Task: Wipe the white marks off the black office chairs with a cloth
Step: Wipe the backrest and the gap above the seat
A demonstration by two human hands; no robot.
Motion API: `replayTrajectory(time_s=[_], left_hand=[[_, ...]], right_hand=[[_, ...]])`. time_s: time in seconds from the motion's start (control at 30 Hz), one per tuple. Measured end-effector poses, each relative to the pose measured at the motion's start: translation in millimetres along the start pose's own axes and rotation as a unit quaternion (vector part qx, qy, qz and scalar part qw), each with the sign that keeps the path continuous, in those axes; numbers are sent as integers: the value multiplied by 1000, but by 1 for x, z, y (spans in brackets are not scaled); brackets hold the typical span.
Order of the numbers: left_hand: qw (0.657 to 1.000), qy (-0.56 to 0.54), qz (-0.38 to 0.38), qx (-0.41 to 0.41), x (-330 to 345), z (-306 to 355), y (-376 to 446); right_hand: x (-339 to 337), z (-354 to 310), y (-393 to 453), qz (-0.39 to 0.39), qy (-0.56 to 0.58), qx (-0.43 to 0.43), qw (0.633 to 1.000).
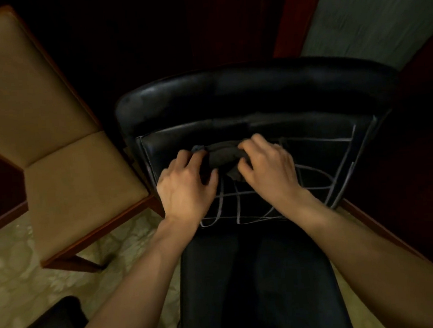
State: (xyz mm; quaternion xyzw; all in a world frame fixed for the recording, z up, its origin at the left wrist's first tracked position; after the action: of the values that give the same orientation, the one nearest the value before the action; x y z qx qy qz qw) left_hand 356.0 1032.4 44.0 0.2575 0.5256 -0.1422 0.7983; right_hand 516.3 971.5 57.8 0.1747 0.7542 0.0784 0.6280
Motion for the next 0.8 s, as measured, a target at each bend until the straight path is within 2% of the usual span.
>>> replayTrajectory(time_s=[0.13, 0.3, 0.47, 0.67, 0.73, 0.8], left_hand=[[997, 49, 43, 36, -14, 9, 7], [996, -7, 91, 19, -37, 37, 30], [997, 3, 74, 23, -14, 45, 39], [996, 64, 15, 52, 20, 42, 6], [997, 44, 36, 45, 16, 45, 5], [997, 6, 69, 47, 2, 55, 15]], right_hand=[[-21, 0, 6, 57, -10, -19, 998], [-54, 7, 18, 131, -21, -36, 991], [-8, 42, -4, 75, -48, 4, 996], [12, 46, -36, -2, 1, 0, 1000], [-1, 45, -32, 18, 29, 7, 999], [-25, 44, -16, 85, 63, 23, 994]])
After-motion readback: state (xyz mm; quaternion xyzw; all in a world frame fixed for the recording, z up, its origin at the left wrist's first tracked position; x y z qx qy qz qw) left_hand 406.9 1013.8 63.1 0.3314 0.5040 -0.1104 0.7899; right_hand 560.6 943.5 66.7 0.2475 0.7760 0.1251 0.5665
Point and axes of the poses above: each hand's wrist, its own y-axis towards the middle knuckle, its own x-axis out of the palm, z = x × y, the point moved 3 cm from there along y, towards the middle knuckle, and after that the axes turned 10 degrees about -z, right-handed, at the moved point
